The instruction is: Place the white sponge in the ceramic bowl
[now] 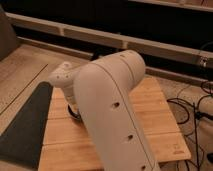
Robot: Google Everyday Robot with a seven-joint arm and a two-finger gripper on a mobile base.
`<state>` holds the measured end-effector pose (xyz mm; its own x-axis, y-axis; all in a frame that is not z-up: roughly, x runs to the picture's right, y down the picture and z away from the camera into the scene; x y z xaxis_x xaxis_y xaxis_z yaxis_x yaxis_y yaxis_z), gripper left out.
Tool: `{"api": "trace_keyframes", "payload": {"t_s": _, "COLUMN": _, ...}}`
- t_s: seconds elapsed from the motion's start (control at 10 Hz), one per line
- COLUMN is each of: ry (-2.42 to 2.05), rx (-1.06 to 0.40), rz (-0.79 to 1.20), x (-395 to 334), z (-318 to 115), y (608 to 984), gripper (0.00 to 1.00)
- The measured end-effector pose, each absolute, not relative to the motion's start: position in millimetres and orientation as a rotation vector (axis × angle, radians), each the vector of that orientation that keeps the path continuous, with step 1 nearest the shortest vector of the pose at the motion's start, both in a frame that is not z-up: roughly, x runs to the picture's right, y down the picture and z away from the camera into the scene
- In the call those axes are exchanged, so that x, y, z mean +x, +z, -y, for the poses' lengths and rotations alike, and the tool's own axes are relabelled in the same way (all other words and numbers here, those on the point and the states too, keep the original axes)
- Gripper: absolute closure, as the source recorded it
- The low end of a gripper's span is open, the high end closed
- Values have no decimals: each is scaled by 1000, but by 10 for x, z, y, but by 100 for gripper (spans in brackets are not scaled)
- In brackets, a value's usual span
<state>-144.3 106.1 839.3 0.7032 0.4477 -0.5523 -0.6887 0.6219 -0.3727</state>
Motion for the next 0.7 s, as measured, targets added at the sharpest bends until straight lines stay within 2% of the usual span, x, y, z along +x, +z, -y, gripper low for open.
{"api": "trace_keyframes", "payload": {"t_s": 0.2, "ry": 677, "rx": -605, "rz": -434, "x": -1443, "z": -1061, "y": 8393, "gripper": 24}}
{"api": "trace_keyframes", "payload": {"t_s": 0.3, "ry": 677, "rx": -604, "rz": -434, "x": -1442, "z": -1061, "y": 8394, "gripper": 20}}
{"api": "trace_keyframes", "payload": {"t_s": 0.7, "ry": 677, "rx": -604, "rz": -434, "x": -1439, "z": -1060, "y": 8395, "gripper": 20}}
